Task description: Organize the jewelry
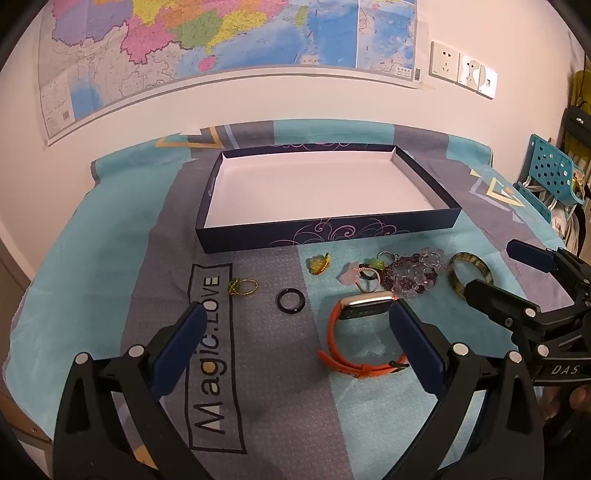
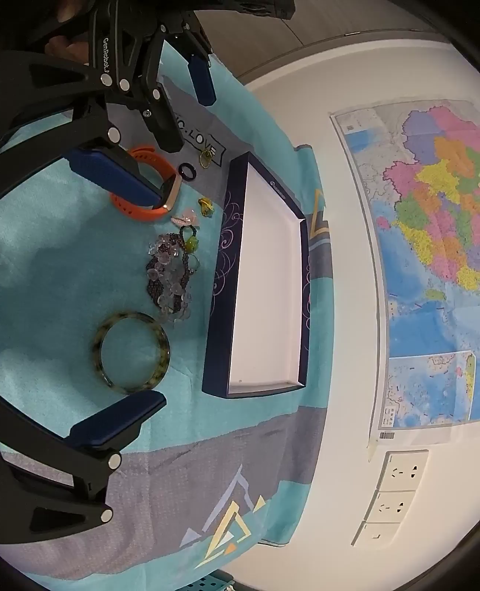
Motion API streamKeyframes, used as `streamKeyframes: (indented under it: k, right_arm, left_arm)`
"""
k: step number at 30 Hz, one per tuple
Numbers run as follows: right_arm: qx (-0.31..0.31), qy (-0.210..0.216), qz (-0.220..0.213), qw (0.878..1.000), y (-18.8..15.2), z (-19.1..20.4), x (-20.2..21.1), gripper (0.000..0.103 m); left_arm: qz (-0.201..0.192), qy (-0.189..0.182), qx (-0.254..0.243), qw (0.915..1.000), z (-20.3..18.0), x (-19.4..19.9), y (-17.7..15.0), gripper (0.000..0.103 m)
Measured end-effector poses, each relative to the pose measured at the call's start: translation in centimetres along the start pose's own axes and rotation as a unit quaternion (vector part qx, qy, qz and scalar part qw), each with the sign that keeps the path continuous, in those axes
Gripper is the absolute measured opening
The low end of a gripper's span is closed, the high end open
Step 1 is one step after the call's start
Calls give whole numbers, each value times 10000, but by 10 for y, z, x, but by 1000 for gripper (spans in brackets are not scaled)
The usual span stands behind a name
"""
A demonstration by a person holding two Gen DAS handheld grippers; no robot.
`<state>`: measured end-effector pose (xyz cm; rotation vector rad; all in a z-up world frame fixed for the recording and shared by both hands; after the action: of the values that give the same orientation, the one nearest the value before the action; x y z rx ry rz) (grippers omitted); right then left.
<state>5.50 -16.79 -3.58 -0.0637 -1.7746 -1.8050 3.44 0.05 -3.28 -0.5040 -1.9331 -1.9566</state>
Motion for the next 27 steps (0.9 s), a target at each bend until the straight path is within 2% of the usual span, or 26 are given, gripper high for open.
streamKeyframes:
  k: [27]
  right_arm:
    - [-29, 3, 4, 10000, -2, -1, 2, 97]
  left_arm:
    - [6, 9, 39, 10000, 0, 3, -5, 97]
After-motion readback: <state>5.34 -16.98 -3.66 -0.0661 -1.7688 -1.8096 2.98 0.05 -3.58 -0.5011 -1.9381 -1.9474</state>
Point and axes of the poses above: each gripper's, at about its wrist camera, not at the fingertips, and x roughly against the way its jaws point, z to its left, y to its top, the point moved 5 cm from there along -x, roughly the way its jaws point, and after that the axes turned 15 degrees about -z, right-handed, at the moved point
